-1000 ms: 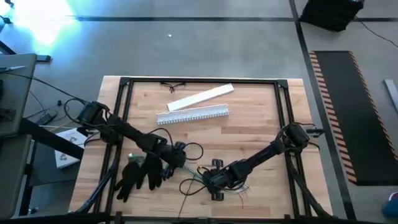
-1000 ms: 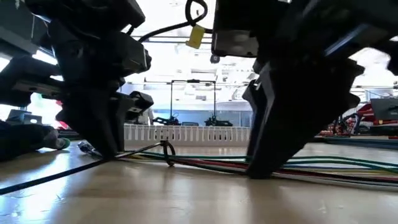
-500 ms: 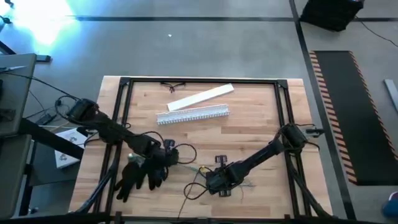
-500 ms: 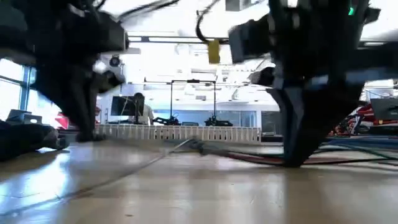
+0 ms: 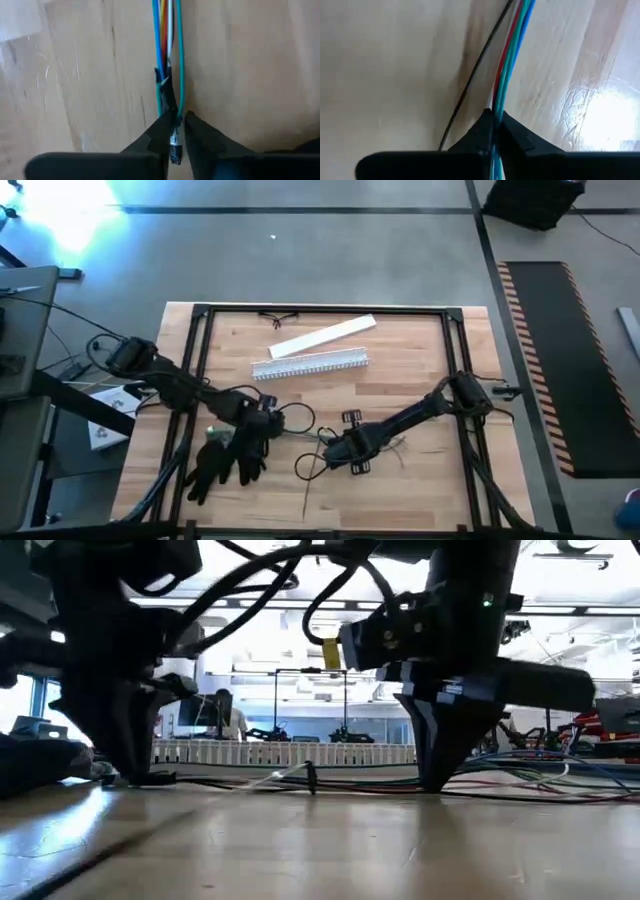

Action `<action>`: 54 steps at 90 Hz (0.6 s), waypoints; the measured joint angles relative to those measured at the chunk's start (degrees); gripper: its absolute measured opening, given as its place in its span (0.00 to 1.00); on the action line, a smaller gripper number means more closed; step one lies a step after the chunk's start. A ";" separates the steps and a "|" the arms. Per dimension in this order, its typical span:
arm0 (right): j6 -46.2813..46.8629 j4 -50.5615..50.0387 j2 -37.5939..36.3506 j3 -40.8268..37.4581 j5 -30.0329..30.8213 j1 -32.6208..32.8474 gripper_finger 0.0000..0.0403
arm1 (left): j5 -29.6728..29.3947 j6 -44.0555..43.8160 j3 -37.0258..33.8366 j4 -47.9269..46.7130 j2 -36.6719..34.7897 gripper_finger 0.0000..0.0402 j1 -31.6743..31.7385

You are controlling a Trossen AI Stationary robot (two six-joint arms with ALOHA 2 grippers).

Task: Ziptie cables
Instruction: Wrap the black zip tie on the cable

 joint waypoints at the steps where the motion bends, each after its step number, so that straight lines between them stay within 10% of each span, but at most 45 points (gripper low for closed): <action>1: -0.04 0.02 0.00 0.00 0.01 0.00 0.03 | -0.01 -0.03 -0.02 -0.05 0.02 0.17 0.06; 25: 0.36 -0.04 -0.09 0.07 -1.07 0.04 0.29 | 0.60 -1.19 -0.17 -6.26 -2.53 0.39 0.16; 54: 0.51 -1.96 -0.42 0.31 -2.34 0.00 0.50 | 0.69 -3.08 -0.55 -5.79 -3.81 0.43 -0.79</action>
